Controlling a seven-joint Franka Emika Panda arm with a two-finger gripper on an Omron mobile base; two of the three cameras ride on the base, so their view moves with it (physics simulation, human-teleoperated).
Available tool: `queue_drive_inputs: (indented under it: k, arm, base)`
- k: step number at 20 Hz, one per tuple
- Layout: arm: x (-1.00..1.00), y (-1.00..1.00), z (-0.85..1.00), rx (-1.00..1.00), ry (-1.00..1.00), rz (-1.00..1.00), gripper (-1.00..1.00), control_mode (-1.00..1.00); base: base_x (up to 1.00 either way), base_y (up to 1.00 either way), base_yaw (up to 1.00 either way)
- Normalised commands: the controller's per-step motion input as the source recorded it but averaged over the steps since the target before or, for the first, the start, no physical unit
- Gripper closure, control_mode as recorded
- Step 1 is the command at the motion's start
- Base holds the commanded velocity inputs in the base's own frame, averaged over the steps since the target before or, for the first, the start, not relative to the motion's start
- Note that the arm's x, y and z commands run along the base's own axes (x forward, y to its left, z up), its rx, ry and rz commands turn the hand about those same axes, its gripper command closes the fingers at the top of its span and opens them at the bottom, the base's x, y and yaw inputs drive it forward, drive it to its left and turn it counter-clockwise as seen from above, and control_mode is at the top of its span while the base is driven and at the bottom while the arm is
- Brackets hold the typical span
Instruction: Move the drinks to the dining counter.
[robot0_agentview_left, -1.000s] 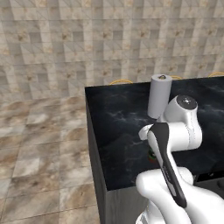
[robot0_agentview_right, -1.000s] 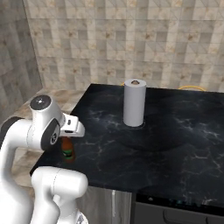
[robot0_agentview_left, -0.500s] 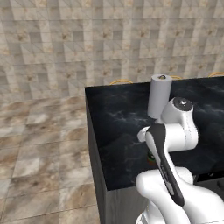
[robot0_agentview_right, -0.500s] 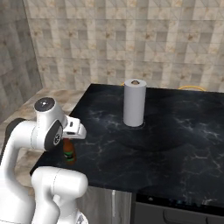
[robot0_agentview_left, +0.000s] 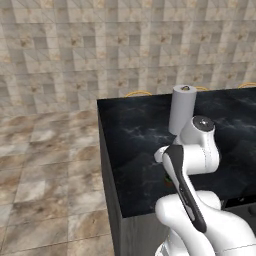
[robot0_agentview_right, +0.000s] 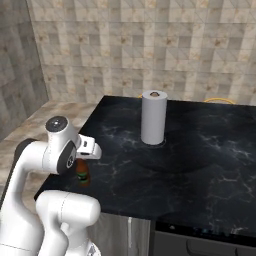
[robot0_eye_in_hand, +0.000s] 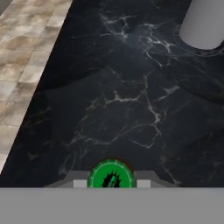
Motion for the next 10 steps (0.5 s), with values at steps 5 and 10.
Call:
queue_drive_inputs:
  k: [5,10]
  arm:
    - [0.16,0.00,-0.26,0.00,-0.07,0.00,1.00,-1.00]
    - [0.23,0.00,-0.20,0.00,0.00,0.00,1.00,-1.00]
  base:
    - [0.00,0.00,0.00]
    - [0.00,0.00,0.00]
